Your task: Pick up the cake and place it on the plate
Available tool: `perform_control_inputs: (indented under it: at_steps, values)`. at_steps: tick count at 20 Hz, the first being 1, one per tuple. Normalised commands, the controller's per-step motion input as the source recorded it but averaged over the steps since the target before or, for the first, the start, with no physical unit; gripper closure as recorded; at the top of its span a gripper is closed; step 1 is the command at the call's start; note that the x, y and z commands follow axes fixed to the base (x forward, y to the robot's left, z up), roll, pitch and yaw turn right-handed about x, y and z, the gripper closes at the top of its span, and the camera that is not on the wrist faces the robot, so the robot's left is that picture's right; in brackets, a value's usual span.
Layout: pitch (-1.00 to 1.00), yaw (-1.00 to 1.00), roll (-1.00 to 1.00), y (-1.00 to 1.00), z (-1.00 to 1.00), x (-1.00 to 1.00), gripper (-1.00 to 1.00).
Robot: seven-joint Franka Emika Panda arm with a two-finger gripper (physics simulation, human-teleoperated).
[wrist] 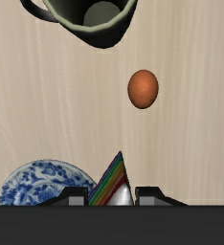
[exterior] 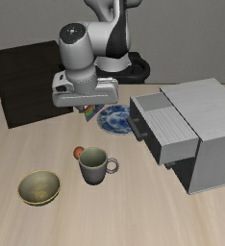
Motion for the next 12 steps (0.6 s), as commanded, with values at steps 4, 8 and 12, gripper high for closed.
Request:
perform_control_inputs:
  at_steps: [4, 8, 12]
  values:
    - [0.0, 0.0, 0.0, 0.5, 0.0, -0.5, 1.0]
    - [0.0, 0.0, 0.0, 0.5, 0.0, -0.5, 1.0]
    - [0.0, 0.0, 0.0, 0.25, -0.25, -0.25, -1.0]
